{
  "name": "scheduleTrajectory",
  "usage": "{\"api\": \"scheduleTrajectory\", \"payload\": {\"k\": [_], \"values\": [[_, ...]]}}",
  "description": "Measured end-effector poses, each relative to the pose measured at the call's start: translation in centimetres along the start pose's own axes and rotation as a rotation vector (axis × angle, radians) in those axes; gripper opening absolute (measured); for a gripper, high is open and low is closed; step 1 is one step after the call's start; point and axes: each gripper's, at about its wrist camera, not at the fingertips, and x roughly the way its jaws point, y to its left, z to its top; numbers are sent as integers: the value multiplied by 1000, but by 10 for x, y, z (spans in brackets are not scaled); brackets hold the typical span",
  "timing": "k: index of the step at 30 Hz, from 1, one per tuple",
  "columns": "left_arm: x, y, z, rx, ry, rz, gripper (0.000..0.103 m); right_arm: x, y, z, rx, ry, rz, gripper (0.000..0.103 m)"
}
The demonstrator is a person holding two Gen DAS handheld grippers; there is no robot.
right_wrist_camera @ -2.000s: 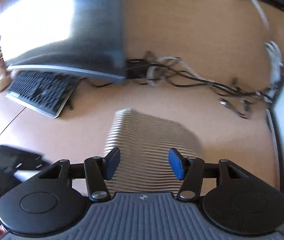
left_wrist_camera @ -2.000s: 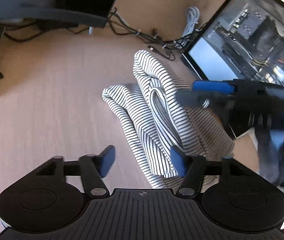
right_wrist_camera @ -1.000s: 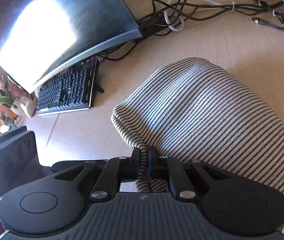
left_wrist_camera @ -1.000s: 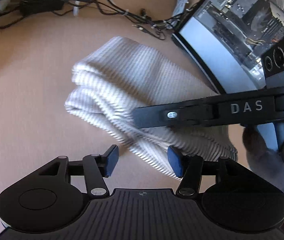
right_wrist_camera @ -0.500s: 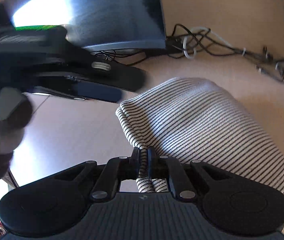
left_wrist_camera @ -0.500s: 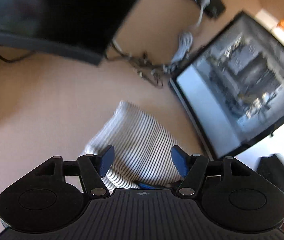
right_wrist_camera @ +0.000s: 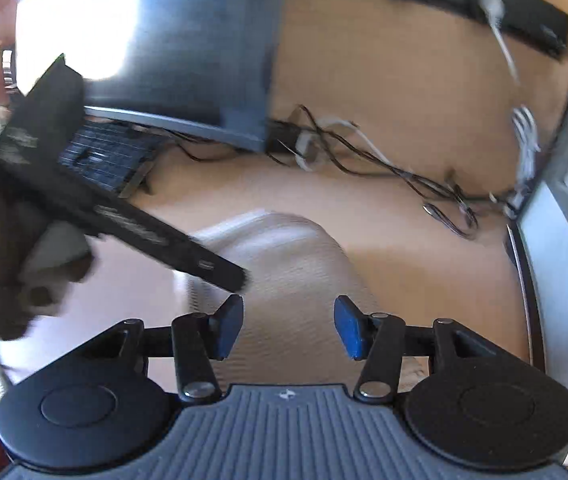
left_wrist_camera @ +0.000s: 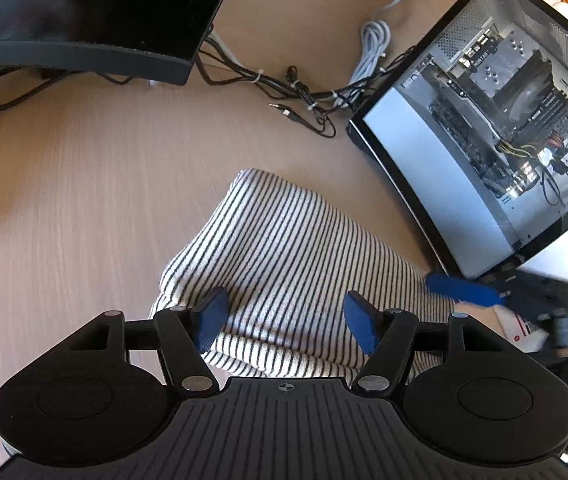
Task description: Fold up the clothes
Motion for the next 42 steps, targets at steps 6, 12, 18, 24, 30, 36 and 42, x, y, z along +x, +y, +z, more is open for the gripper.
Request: {"api": "scheduleTrajectory", "payload": {"k": [6,12,18,24,30,36,42], "values": [[-3,3,-6,-9,24,15,69,16,22,-23,-28,18,-65,51],[-7,4,-14,-13,33,6,70,4,27,-33,60,38,-65,50],[-3,3,-16,17,26,-18,79,13,35,-33,71,56,-89,50],[-5,-8,-21,47,-13,8,85,11,40,-31,22,61,-104,50],[-32,-19,-19,-29,-109,101,67,0,9,-28,1,9,-18,53],[-46,-46,-31,-138,-206,191,46,-13,-25,-26,-19,-50,76,59],[-16,-73,-51,-208,-168,282,45,-14,-72,-21,-2,-79,168,80]]}}
